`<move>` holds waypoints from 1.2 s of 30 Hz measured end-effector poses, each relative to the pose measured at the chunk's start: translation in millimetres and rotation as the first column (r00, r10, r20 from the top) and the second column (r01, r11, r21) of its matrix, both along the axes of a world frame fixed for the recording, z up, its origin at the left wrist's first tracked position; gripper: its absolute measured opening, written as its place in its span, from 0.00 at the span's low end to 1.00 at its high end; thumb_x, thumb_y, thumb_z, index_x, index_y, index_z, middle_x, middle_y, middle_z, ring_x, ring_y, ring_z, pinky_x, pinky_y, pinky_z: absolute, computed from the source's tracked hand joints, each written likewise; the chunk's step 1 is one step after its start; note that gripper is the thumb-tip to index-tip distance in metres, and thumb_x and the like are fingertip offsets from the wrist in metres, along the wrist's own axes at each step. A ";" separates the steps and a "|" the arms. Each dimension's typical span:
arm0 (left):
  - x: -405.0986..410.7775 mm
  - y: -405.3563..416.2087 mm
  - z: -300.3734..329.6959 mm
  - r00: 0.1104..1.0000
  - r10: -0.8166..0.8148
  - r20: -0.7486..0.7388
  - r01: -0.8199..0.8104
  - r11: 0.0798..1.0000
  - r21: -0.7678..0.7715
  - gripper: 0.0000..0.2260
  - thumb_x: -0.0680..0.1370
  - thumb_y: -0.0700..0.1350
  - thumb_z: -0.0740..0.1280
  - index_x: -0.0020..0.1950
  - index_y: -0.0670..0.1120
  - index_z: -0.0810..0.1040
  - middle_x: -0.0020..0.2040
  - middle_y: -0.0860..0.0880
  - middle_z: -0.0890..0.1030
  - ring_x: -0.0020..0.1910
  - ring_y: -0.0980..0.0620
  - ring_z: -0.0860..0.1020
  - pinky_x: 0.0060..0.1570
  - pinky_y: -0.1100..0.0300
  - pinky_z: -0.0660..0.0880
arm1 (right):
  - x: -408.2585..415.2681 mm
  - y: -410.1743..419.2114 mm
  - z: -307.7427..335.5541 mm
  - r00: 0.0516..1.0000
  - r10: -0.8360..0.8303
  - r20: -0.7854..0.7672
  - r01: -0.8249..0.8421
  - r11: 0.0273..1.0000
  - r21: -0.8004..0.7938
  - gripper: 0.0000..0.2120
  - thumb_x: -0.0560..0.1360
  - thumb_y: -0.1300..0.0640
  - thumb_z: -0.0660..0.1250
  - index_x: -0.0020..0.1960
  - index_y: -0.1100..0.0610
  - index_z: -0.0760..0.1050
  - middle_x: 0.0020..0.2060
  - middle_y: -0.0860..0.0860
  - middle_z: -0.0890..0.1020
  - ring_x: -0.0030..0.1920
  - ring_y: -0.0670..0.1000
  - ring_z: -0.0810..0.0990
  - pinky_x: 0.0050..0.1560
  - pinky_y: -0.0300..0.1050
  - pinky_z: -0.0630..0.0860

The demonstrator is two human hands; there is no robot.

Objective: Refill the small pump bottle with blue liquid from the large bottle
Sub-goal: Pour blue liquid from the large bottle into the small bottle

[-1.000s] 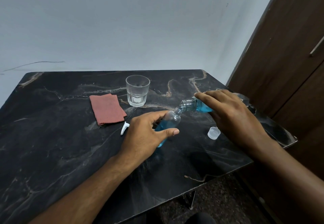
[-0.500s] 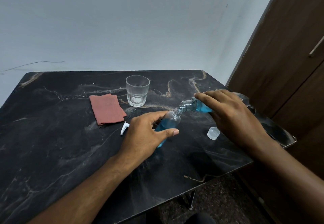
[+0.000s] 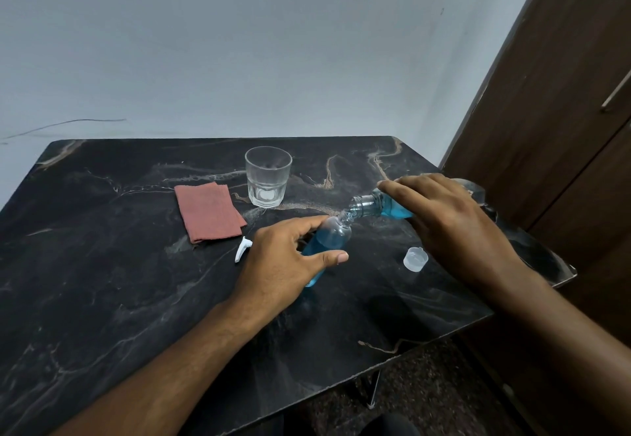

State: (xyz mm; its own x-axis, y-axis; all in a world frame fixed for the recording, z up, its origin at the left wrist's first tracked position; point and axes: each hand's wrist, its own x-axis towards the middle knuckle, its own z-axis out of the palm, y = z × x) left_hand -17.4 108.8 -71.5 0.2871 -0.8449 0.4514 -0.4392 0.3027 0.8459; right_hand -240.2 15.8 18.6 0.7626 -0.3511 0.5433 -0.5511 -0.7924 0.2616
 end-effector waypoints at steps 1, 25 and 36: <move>0.2 0.2 -0.2 1.000 -0.002 0.000 0.002 1.000 0.000 0.24 0.66 0.55 0.81 0.62 0.57 0.84 0.53 0.66 0.86 0.51 0.67 0.84 0.53 0.62 0.83 | 0.0 -0.3 -0.1 1.000 0.001 -0.003 -0.001 1.000 0.001 0.27 0.72 0.69 0.74 0.70 0.58 0.74 0.59 0.57 0.81 0.55 0.60 0.79 0.54 0.57 0.77; 2.5 0.3 -0.5 0.999 0.005 0.045 -0.003 0.999 -0.036 0.25 0.66 0.56 0.81 0.62 0.58 0.83 0.49 0.73 0.82 0.53 0.69 0.82 0.50 0.74 0.77 | -0.7 -2.9 0.2 1.000 -0.005 -0.014 0.005 1.000 -0.019 0.29 0.73 0.69 0.74 0.71 0.56 0.73 0.60 0.57 0.81 0.56 0.60 0.79 0.54 0.59 0.77; 2.3 0.7 -1.6 0.999 0.005 0.053 -0.002 0.999 -0.041 0.26 0.66 0.58 0.80 0.63 0.58 0.82 0.50 0.73 0.82 0.54 0.70 0.82 0.51 0.74 0.77 | 0.2 0.9 0.9 1.000 -0.009 -0.007 0.009 1.000 -0.012 0.29 0.72 0.69 0.75 0.70 0.57 0.74 0.59 0.58 0.81 0.56 0.60 0.79 0.54 0.59 0.78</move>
